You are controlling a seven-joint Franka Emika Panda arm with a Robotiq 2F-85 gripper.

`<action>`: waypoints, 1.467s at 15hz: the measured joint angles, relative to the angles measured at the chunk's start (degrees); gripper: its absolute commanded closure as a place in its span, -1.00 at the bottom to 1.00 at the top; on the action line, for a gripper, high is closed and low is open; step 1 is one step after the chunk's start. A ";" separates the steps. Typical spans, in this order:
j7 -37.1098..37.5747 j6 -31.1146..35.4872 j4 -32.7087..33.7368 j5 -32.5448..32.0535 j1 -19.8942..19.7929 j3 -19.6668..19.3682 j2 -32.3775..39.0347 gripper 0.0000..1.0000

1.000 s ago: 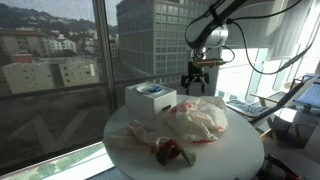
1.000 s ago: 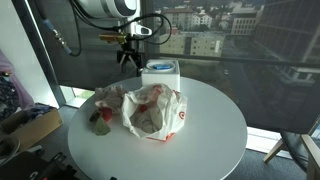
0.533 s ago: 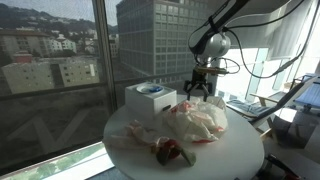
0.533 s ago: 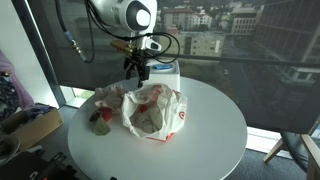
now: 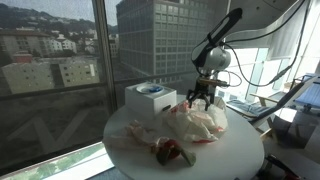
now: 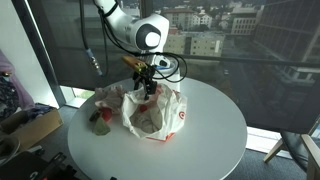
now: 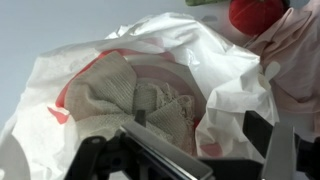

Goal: Remove the items from the plastic bag and put them on the table

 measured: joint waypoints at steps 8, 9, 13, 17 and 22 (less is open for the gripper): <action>-0.35 10.44 0.52 0.30 -1.07 -1.15 8.70 -1.00; -0.03 12.53 0.73 0.30 -1.08 -1.40 9.59 -1.00; 1.90 19.17 1.71 0.30 -1.08 -1.98 13.14 -1.00; 3.45 23.85 2.34 0.30 -0.81 -1.93 17.03 -0.50; 4.41 27.96 2.57 0.23 0.81 -1.96 18.52 0.13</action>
